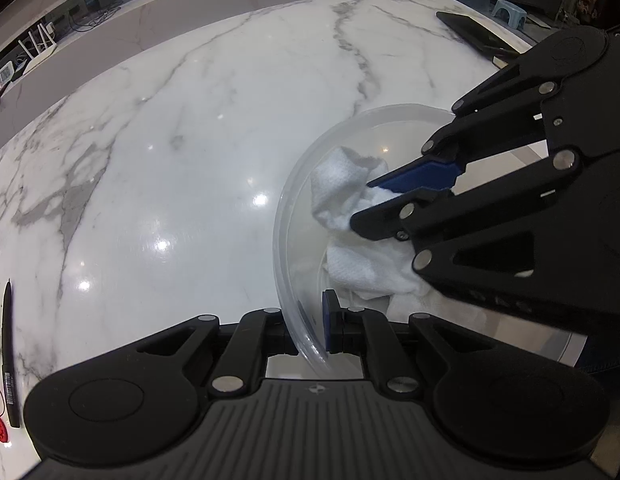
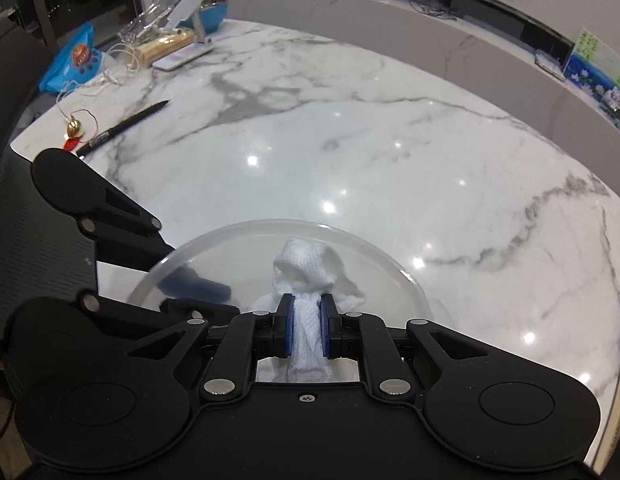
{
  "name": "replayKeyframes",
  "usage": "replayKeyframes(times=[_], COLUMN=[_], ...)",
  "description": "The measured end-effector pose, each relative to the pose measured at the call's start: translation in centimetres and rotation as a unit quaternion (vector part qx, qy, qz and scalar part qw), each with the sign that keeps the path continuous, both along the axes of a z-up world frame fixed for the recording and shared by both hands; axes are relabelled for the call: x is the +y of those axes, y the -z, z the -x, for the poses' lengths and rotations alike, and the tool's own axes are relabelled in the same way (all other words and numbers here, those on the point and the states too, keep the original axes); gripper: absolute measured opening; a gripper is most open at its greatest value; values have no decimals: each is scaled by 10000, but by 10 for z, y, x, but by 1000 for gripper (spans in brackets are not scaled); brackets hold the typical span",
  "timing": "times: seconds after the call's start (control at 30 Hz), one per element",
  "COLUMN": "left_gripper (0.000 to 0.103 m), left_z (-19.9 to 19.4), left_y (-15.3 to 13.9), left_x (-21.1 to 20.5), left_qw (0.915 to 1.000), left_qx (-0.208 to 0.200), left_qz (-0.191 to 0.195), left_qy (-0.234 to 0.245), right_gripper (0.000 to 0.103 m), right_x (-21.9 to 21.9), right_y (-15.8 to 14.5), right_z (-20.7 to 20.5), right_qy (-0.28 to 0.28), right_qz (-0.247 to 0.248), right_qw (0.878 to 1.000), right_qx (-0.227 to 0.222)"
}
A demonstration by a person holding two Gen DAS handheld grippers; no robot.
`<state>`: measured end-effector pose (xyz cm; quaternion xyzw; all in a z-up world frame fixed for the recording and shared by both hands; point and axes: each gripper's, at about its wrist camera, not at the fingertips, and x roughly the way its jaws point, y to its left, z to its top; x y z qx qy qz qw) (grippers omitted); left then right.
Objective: Clean bowl
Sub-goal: 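Wipe the bowl's inner wall with the cloth in the right gripper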
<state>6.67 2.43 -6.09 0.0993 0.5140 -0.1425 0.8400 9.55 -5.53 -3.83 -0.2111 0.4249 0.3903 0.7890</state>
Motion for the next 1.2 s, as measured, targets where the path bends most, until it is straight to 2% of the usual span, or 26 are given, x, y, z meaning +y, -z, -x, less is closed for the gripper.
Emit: replayKeyframes(times=[0.13, 0.37, 0.93, 1.2], left_gripper=[8, 8, 8, 9], left_z=[0, 0, -3, -5], left_y=[1, 1, 4, 6], left_x=[0, 0, 1, 3], left_qw=[10000, 10000, 10000, 10000], left_qx=[-5, -10, -38, -42], left_qz=[-15, -19, -46, -69], left_qy=[3, -4, 28, 47], right_gripper=[11, 11, 11, 11], right_x=[1, 3, -5, -4], right_y=[-4, -7, -5, -8], right_z=[2, 4, -4, -6], right_qy=[-111, -142, 202, 116], right_qz=[-289, -355, 110, -273], right_qw=[9993, 9990, 9995, 9995], right_qx=[221, 212, -206, 97])
